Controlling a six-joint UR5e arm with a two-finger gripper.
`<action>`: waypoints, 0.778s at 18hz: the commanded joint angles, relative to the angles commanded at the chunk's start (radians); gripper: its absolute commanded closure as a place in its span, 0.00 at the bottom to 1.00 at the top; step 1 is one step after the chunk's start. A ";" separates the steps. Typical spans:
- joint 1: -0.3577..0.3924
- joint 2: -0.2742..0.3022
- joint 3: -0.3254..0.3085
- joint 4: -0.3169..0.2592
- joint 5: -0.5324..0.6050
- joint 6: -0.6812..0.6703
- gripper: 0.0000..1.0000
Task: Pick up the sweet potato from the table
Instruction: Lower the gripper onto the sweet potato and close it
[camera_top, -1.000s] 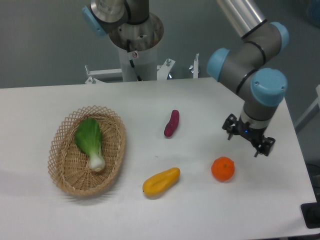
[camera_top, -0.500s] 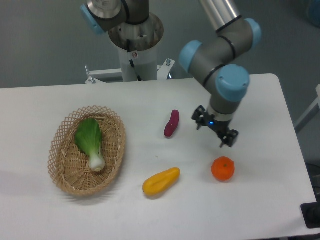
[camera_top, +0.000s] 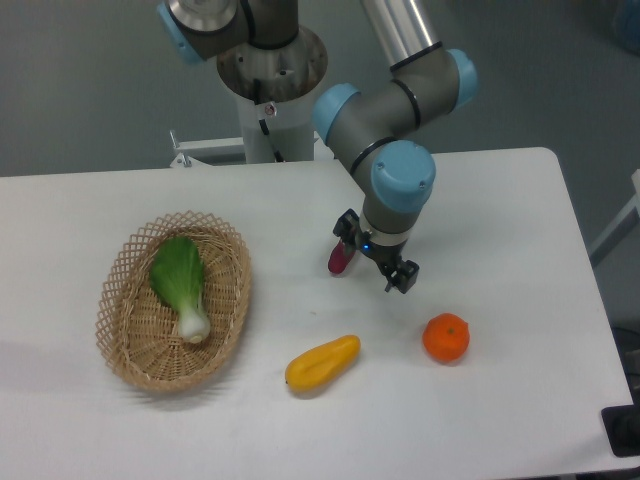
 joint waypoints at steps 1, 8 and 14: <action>-0.002 -0.002 -0.015 0.012 0.000 0.000 0.00; -0.025 0.000 -0.075 0.040 0.002 -0.034 0.00; -0.044 -0.002 -0.080 0.040 0.005 -0.037 0.31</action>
